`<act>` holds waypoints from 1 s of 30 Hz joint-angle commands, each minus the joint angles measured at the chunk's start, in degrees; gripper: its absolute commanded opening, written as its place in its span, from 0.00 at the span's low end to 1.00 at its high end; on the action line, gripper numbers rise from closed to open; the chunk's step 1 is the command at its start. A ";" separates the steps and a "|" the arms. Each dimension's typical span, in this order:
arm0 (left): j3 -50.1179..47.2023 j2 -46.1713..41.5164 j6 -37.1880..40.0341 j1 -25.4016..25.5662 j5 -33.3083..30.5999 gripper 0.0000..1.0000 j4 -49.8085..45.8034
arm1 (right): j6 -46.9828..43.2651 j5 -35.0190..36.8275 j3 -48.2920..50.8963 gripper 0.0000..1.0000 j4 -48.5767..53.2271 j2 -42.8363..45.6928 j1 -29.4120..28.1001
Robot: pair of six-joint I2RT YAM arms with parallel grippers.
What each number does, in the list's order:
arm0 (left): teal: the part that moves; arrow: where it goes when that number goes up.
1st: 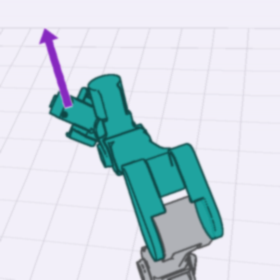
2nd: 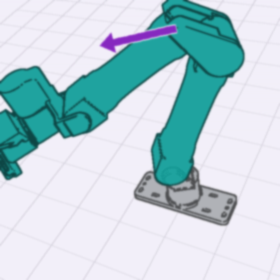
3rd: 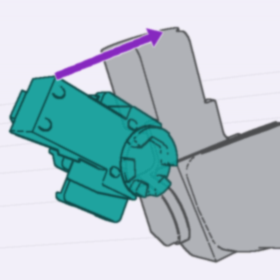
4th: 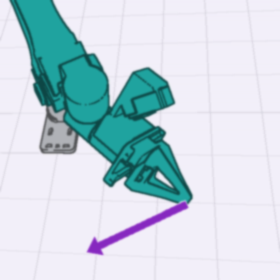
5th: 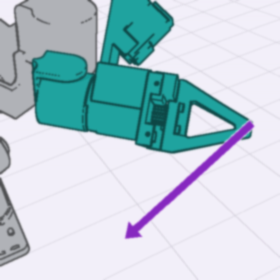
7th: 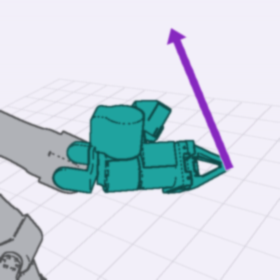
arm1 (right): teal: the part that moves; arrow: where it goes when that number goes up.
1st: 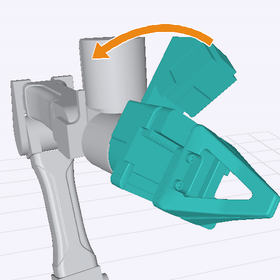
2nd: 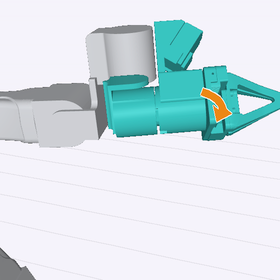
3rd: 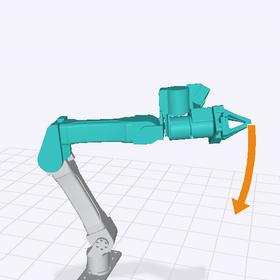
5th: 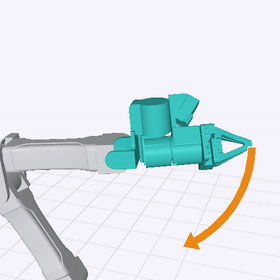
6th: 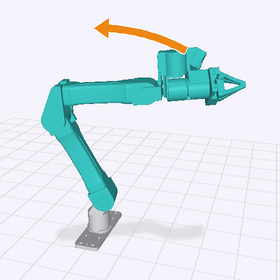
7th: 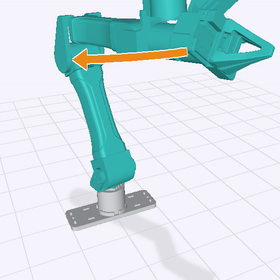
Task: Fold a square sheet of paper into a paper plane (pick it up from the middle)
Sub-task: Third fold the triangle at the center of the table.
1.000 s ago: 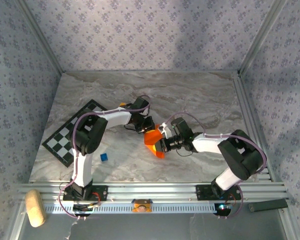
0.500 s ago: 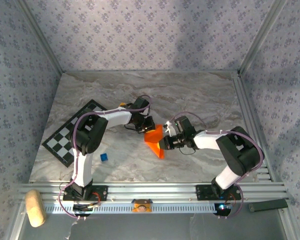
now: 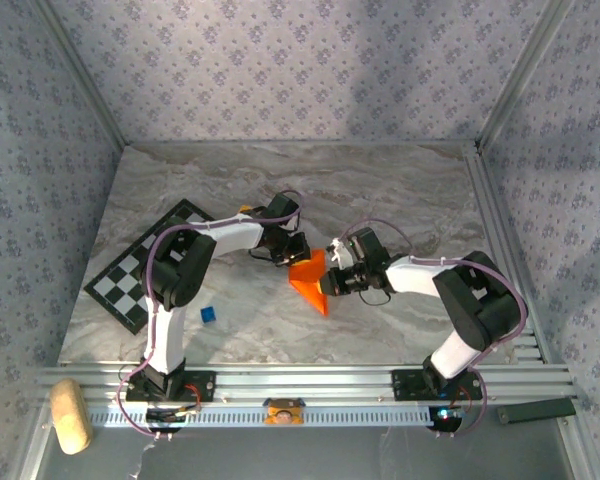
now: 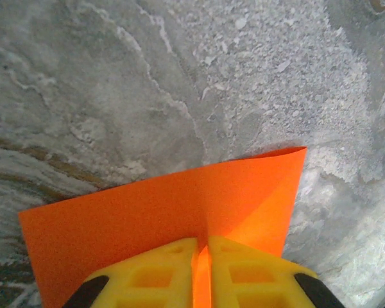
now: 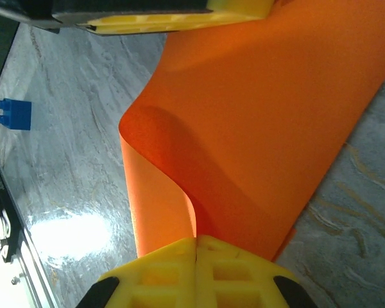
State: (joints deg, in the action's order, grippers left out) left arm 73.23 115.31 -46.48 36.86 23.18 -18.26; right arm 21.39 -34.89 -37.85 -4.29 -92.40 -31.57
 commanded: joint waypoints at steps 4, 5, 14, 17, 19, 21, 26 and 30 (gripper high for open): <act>0.16 1.06 0.84 0.47 -1.80 0.13 -3.93 | -1.52 1.06 -2.14 0.00 2.59 -1.29 0.28; 0.16 1.06 0.81 0.45 -1.89 0.13 -3.97 | -1.52 1.26 -2.23 0.00 2.66 -1.46 0.28; 0.16 1.22 0.60 0.61 -1.82 0.13 -3.58 | -2.05 2.29 -3.31 0.00 3.24 -2.67 0.29; 0.07 1.27 0.46 0.59 -1.90 0.13 -3.47 | -2.07 2.94 -3.30 0.00 3.59 -2.51 0.28; -0.08 1.24 0.43 0.67 -1.91 0.13 -3.35 | -2.20 3.16 -3.29 0.00 3.97 -2.30 0.29; -0.13 1.21 0.42 0.63 -1.85 0.13 -3.36 | -2.27 3.74 -3.20 0.00 4.29 -1.93 0.29; -0.04 1.24 0.44 0.64 -1.91 0.13 -3.40 | -2.23 4.47 -3.23 0.00 4.47 -1.46 0.37; -0.02 1.32 0.58 0.66 -1.82 0.13 -3.41 | -1.53 4.20 -3.62 0.00 3.79 -2.32 0.37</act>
State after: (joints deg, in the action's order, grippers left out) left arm 73.23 115.31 -46.50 36.93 23.16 -18.26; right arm 20.08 -31.29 -39.92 -1.41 -94.30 -31.57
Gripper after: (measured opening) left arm 0.130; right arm 0.051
